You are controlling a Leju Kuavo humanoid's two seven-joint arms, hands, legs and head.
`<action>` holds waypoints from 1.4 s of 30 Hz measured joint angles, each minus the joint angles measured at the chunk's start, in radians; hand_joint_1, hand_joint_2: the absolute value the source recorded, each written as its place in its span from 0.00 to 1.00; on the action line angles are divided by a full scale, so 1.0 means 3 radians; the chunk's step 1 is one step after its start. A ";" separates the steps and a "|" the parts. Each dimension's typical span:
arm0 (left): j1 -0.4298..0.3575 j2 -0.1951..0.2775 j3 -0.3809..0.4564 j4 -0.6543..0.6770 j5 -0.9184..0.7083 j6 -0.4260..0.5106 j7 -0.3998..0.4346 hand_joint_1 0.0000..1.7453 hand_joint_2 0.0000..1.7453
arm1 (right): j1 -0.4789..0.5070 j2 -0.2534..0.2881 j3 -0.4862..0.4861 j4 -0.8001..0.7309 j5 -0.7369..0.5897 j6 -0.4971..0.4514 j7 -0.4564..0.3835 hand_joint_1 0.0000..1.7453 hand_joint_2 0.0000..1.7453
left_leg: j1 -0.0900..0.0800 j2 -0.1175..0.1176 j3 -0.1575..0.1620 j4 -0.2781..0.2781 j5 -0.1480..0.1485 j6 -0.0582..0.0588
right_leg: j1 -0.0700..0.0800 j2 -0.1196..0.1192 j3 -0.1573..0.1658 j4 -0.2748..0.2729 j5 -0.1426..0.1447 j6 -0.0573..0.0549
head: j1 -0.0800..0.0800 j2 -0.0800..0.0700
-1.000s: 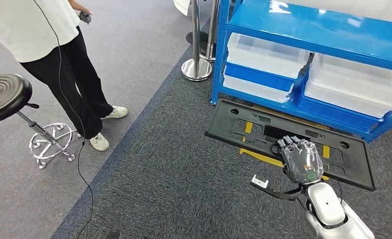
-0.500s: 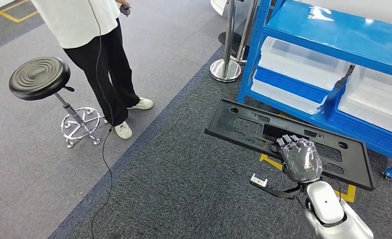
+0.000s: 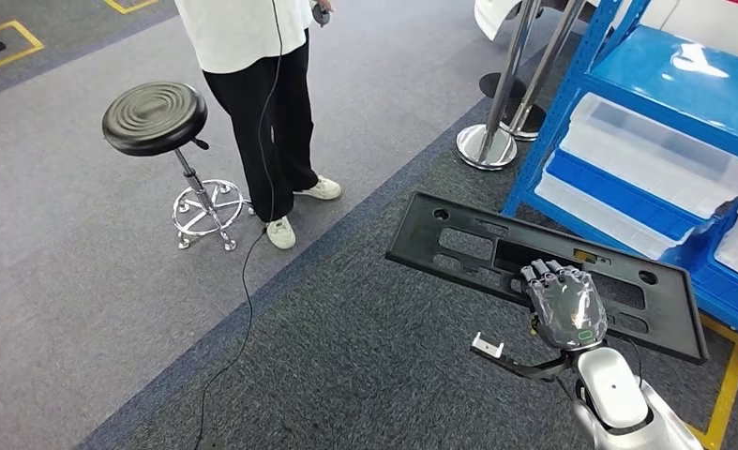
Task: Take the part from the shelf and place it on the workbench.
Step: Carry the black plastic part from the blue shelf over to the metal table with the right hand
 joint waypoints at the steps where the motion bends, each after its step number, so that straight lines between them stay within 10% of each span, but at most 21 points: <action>1: 0.0002 0.0000 0.0001 0.0000 0.0000 0.0000 0.0002 0.00 1.00 | -0.0003 -0.0003 -0.0004 0.0000 0.0000 0.0002 0.0000 1.00 1.00 | 0.0003 -0.0035 -0.0015 0.0006 0.0002 -0.0016 | 0.0005 0.0012 0.0008 -0.0021 -0.0012 -0.0007 | -0.0001 0.0000; 3: 0.0016 0.0002 0.0005 0.0000 -0.0002 0.0001 0.0004 0.00 1.00 | -0.0015 -0.0008 -0.0016 -0.0001 -0.0005 0.0004 0.0003 1.00 1.00 | 0.0006 -0.0076 -0.0032 0.0007 0.0007 -0.0050 | -0.0005 -0.0060 0.0021 -0.0044 0.0001 -0.0034 | -0.0001 0.0000; 7: 0.0013 0.0000 0.0021 0.0000 -0.0008 0.0004 0.0005 0.00 1.00 | -0.0039 -0.0043 -0.0082 -0.0002 -0.0054 0.0002 0.0011 1.00 1.00 | 0.0003 0.0237 -0.0253 0.0474 -0.0247 -0.0133 | -0.0024 -0.0219 0.0064 -0.0086 0.0010 -0.0089 | -0.0035 0.0000; 10: 0.0011 -0.0007 0.0024 0.0000 -0.0009 0.0005 0.0007 0.00 1.00 | -0.0041 -0.0077 -0.0144 -0.0001 -0.0079 0.0002 0.0012 1.00 1.00 | 0.0050 0.0323 -0.0467 0.0880 -0.0354 -0.0171 | -0.0020 -0.0352 0.0078 -0.0085 -0.0008 -0.0092 | -0.0038 0.0000; 14: 0.0013 -0.0008 0.0027 0.0000 -0.0009 0.0008 0.0009 0.00 1.00 | -0.0048 -0.0099 -0.0197 -0.0002 -0.0098 0.0002 0.0012 1.00 1.00 | 0.0043 0.0485 -0.0096 0.0155 -0.0009 -0.0140 | -0.0018 -0.0496 0.0127 -0.0087 -0.0045 -0.0053 | -0.0037 0.0000; 18: 0.0013 -0.0010 0.0032 0.0000 -0.0010 0.0011 0.0010 0.00 1.00 | -0.0054 -0.0112 -0.0230 -0.0005 -0.0101 0.0004 0.0011 1.00 1.00 | 0.0007 0.0455 -0.0015 -0.0043 0.0024 -0.0055 | 0.0000 -0.0614 0.0162 -0.0120 -0.0063 0.0026 | -0.0035 0.0000; 21: 0.0022 -0.0014 0.0039 0.0000 -0.0023 0.0016 0.0007 0.00 1.00 | -0.0051 -0.0122 -0.0269 -0.0019 -0.0102 0.0004 0.0002 1.00 1.00 | 0.0025 0.0354 0.0026 -0.0123 0.0066 0.0015 | -0.0019 -0.0422 0.0083 0.0087 -0.0210 0.0059 | -0.0025 0.0000; 25: 0.0009 -0.0019 0.0047 0.0000 -0.0034 0.0016 0.0004 0.00 1.00 | -0.0015 -0.0139 -0.0305 -0.0018 -0.0103 0.0003 -0.0008 1.00 1.00 | 0.0015 0.0204 0.0032 -0.0118 0.0066 0.0047 | -0.0011 -0.0219 -0.0293 0.0767 -0.0431 0.0061 | -0.0020 0.0000; 29: 0.0015 -0.0024 0.0052 0.0000 -0.0037 0.0019 0.0006 0.00 1.00 | 0.0009 -0.0138 -0.0311 -0.0020 -0.0102 0.0002 -0.0013 1.00 1.00 | 0.0014 0.0030 0.0017 -0.0034 0.0024 0.0015 | -0.0038 -0.0088 -0.0065 0.0150 -0.0036 0.0066 | -0.0020 0.0000; 31: 0.0017 -0.0024 0.0054 0.0000 -0.0038 0.0019 0.0008 0.00 1.00 | 0.0014 -0.0137 -0.0314 -0.0023 -0.0100 0.0003 -0.0017 1.00 1.00 | 0.0013 -0.0042 -0.0013 -0.0001 0.0011 -0.0020 | -0.0041 -0.0016 0.0011 -0.0026 -0.0001 0.0058 | -0.0020 0.0000; 34: 0.0037 -0.0024 0.0056 0.0000 -0.0039 0.0019 0.0012 0.00 1.00 | 0.0013 -0.0126 -0.0316 -0.0032 -0.0091 0.0005 -0.0024 1.00 1.00 | 0.0015 -0.0084 -0.0044 0.0010 0.0013 -0.0074 | -0.0037 -0.0112 0.0032 -0.0046 0.0007 0.0006 | -0.0022 0.0000; 39: 0.0025 -0.0025 0.0056 0.0000 -0.0039 0.0020 0.0013 0.00 1.00 | 0.0013 -0.0119 -0.0322 -0.0046 -0.0088 0.0006 -0.0025 1.00 1.00 | 0.0036 0.0305 -0.0431 0.0808 -0.0378 -0.0155 | -0.0023 -0.0321 0.0077 -0.0074 -0.0004 -0.0068 | -0.0033 0.0000; 42: 0.0030 -0.0028 0.0057 0.0000 -0.0039 0.0019 0.0013 0.00 1.00 | 0.0013 -0.0116 -0.0323 -0.0047 -0.0082 0.0007 -0.0026 1.00 1.00 | 0.0051 0.0346 -0.0419 0.0762 -0.0252 -0.0160 | -0.0017 -0.0447 0.0104 -0.0073 -0.0029 -0.0064 | -0.0034 0.0000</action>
